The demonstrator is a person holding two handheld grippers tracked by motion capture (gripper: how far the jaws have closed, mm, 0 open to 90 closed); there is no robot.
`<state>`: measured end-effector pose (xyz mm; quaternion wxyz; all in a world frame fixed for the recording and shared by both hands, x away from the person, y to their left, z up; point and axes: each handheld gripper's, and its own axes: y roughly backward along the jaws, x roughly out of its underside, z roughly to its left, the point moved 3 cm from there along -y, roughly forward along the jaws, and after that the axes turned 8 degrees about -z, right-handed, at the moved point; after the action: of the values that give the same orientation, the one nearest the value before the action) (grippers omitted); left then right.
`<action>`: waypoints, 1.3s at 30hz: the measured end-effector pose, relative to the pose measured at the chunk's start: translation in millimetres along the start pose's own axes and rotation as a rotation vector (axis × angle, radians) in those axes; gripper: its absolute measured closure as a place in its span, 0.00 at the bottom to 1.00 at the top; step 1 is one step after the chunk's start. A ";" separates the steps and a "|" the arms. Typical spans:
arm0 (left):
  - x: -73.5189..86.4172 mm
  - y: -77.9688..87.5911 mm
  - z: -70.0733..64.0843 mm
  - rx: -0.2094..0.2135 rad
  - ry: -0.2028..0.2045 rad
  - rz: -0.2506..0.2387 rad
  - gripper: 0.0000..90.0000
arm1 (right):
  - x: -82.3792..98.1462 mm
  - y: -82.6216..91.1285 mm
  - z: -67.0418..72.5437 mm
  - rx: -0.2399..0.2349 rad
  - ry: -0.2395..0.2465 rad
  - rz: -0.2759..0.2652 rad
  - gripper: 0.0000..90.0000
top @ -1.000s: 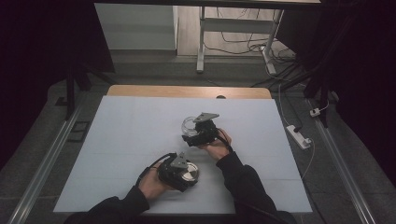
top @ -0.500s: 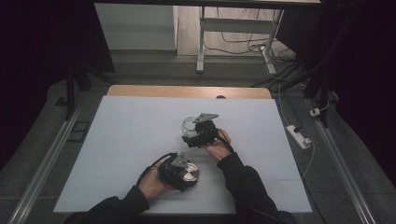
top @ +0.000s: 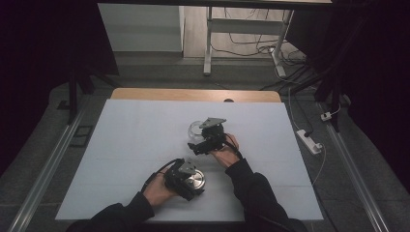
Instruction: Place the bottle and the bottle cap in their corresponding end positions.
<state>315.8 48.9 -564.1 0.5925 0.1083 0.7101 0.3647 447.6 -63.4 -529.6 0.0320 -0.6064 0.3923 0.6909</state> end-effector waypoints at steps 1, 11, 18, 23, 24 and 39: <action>-0.2 0.4 0.0 0.001 0.005 -0.004 0.10 | -0.6 1.0 -0.2 -0.001 -0.004 -0.001 0.00; -4.3 15.4 3.3 0.007 0.075 -0.072 0.06 | -1.6 12.7 -2.2 -0.020 -0.016 -0.003 0.00; -3.2 31.1 6.8 0.021 0.136 -0.118 0.04 | 1.2 19.8 -1.2 -0.017 -0.013 0.006 0.00; -0.7 43.4 9.8 0.007 0.166 -0.134 0.03 | 0.3 26.6 0.1 -0.008 -0.021 -0.018 0.00; 0.0 46.3 10.4 0.001 0.170 -0.136 0.02 | 0.2 28.1 0.2 -0.003 -0.021 -0.023 0.00; 7.4 77.3 17.3 -0.024 0.201 -0.187 0.00 | 0.5 56.7 2.8 0.001 -0.065 -0.066 0.00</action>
<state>308.2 114.9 -520.3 0.5509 -0.0025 0.7685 0.3255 415.7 -101.1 -501.5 0.0680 -0.5963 0.3713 0.7085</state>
